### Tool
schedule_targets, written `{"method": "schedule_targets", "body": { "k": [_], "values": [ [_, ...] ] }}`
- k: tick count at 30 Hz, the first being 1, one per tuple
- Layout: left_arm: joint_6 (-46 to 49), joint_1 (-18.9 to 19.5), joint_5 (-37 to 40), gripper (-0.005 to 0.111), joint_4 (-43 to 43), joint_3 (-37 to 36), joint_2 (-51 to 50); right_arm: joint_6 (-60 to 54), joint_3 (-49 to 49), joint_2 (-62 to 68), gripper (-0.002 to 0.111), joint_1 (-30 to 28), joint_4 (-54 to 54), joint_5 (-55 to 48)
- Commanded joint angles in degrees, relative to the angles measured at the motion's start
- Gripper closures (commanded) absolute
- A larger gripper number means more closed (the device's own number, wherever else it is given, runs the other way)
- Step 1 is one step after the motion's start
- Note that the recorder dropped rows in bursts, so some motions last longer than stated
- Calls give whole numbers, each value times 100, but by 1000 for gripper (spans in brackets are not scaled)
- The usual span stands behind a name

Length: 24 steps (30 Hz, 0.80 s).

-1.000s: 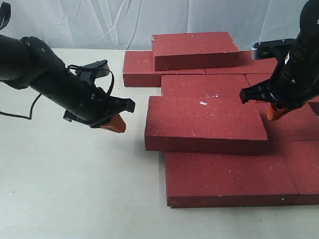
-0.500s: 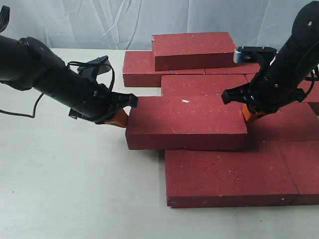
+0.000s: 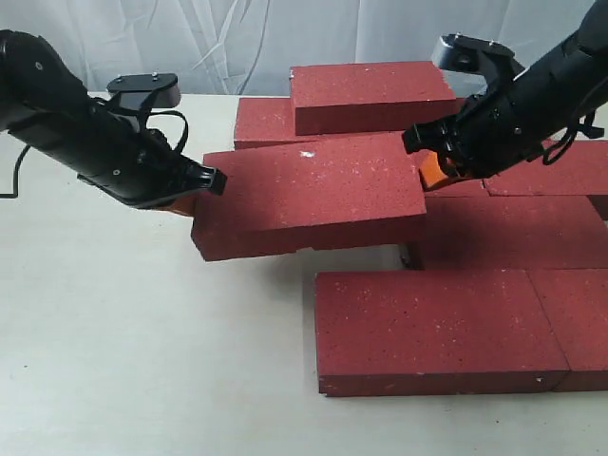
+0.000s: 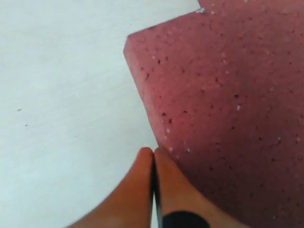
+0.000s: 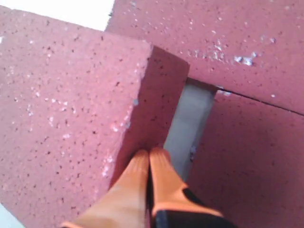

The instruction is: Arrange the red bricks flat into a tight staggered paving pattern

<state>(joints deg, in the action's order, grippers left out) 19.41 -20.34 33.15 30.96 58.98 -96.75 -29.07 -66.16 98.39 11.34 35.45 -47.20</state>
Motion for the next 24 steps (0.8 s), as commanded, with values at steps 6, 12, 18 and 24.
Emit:
{"method": "schedule_targets", "body": {
  "k": [6, 12, 18, 24],
  "values": [
    [-1481, -85, -58, 107, -1477, -217, 112, -244, -50, 423, 109, 1420, 646, 889],
    [-1941, -85, -380, 107, -2068, -371, 32, -231, -50, 802, 109, 1559, 702, 1096],
    [-1941, -85, -544, 107, -2068, -371, -264, -231, -50, 992, 109, 1562, 719, 1058],
    [-1941, -75, -701, 107, -2317, -371, -308, -231, -50, 1122, 109, 1562, 719, 1078]
  ]
}}
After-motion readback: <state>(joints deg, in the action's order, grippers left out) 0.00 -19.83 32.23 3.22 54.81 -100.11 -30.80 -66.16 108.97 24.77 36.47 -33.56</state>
